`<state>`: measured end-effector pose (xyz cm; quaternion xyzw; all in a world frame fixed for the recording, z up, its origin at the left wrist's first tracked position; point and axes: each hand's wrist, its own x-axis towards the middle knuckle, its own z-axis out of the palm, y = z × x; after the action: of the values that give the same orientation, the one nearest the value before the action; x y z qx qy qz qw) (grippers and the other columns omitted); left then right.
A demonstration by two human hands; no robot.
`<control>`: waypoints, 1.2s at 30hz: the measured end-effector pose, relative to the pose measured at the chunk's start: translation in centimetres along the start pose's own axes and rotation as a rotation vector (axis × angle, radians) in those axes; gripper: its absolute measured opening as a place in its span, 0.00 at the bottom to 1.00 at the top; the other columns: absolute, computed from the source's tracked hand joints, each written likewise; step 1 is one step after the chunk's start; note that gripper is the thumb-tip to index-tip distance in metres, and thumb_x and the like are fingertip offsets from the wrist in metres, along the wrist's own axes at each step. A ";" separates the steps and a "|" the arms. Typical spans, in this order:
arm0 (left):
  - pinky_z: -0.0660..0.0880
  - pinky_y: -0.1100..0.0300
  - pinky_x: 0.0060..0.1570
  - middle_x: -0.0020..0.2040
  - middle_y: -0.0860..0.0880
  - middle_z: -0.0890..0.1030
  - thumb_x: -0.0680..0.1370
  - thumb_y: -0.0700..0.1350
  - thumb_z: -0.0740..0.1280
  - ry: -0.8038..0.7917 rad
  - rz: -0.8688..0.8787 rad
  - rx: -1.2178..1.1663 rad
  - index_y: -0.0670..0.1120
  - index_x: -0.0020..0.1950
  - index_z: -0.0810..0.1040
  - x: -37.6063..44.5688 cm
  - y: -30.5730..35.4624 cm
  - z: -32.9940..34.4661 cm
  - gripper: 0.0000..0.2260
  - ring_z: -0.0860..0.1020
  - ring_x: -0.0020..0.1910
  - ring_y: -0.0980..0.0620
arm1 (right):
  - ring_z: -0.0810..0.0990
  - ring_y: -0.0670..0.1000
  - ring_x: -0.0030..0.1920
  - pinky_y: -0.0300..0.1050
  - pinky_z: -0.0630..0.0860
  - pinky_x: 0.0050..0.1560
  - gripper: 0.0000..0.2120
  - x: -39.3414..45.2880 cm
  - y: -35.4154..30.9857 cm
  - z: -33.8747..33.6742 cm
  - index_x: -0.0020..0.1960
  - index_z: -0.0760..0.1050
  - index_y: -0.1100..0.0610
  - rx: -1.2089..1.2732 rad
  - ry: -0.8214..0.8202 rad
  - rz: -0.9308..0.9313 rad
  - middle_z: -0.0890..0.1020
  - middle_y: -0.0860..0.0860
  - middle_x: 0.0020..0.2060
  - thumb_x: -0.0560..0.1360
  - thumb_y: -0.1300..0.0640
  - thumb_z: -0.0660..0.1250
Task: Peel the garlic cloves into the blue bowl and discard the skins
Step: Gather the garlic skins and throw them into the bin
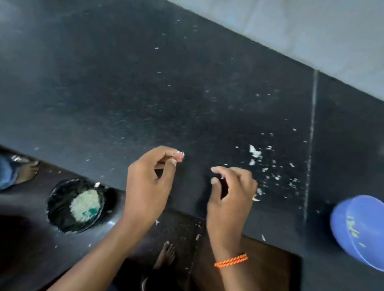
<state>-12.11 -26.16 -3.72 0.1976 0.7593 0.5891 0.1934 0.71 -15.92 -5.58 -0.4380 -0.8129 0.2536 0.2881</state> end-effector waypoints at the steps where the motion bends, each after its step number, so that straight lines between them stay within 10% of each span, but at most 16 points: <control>1: 0.81 0.53 0.61 0.52 0.59 0.87 0.84 0.34 0.67 -0.043 0.026 0.033 0.51 0.54 0.86 0.5 0.2 1.4 0.13 0.85 0.57 0.57 | 0.74 0.50 0.58 0.43 0.73 0.62 0.15 0.9 2.1 -1.4 0.58 0.84 0.53 -0.025 0.029 0.038 0.78 0.48 0.56 0.78 0.70 0.71; 14: 0.54 0.53 0.85 0.86 0.55 0.63 0.90 0.55 0.52 -0.362 0.199 0.294 0.49 0.85 0.66 0.9 1.6 17.8 0.24 0.57 0.85 0.59 | 0.54 0.53 0.86 0.55 0.51 0.85 0.31 5.9 11.7 -5.8 0.86 0.55 0.61 -0.220 0.058 0.331 0.58 0.55 0.85 0.89 0.44 0.46; 17: 0.60 0.58 0.83 0.83 0.58 0.68 0.89 0.53 0.55 -0.444 0.084 -0.009 0.50 0.85 0.65 -0.3 3.0 19.4 0.24 0.63 0.82 0.64 | 0.56 0.39 0.83 0.45 0.53 0.84 0.24 5.2 7.9 -4.2 0.85 0.61 0.51 0.068 -0.113 0.185 0.63 0.44 0.84 0.90 0.52 0.56; 22: 0.73 0.53 0.75 0.71 0.52 0.82 0.89 0.47 0.59 -0.231 0.099 -0.181 0.43 0.73 0.80 3.8 3.1 17.9 0.17 0.78 0.73 0.55 | 0.79 0.44 0.71 0.51 0.73 0.75 0.16 13.0 12.2 -7.4 0.72 0.80 0.57 0.287 0.113 0.252 0.83 0.49 0.68 0.85 0.59 0.66; 28: 0.73 0.78 0.48 0.59 0.59 0.85 0.90 0.45 0.60 -0.123 0.199 0.052 0.45 0.68 0.83 8.4 3.4 17.6 0.14 0.80 0.48 0.70 | 0.60 0.47 0.83 0.51 0.55 0.84 0.25 20.2 15.6 -6.6 0.83 0.65 0.57 -0.017 -0.340 0.037 0.67 0.51 0.82 0.90 0.47 0.53; 36: 0.74 0.52 0.74 0.70 0.57 0.82 0.90 0.51 0.59 -0.305 0.313 0.219 0.50 0.72 0.81 8.8 1.2 17.7 0.15 0.77 0.72 0.62 | 0.55 0.41 0.84 0.45 0.50 0.85 0.23 8.5 12.4 -8.6 0.83 0.65 0.54 0.020 -0.682 -0.400 0.64 0.46 0.83 0.90 0.50 0.56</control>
<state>-10.18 -6.78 -7.16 0.4194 0.7408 0.4892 0.1895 9.87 -1.18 -5.66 -0.1587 -0.9287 0.3314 0.0497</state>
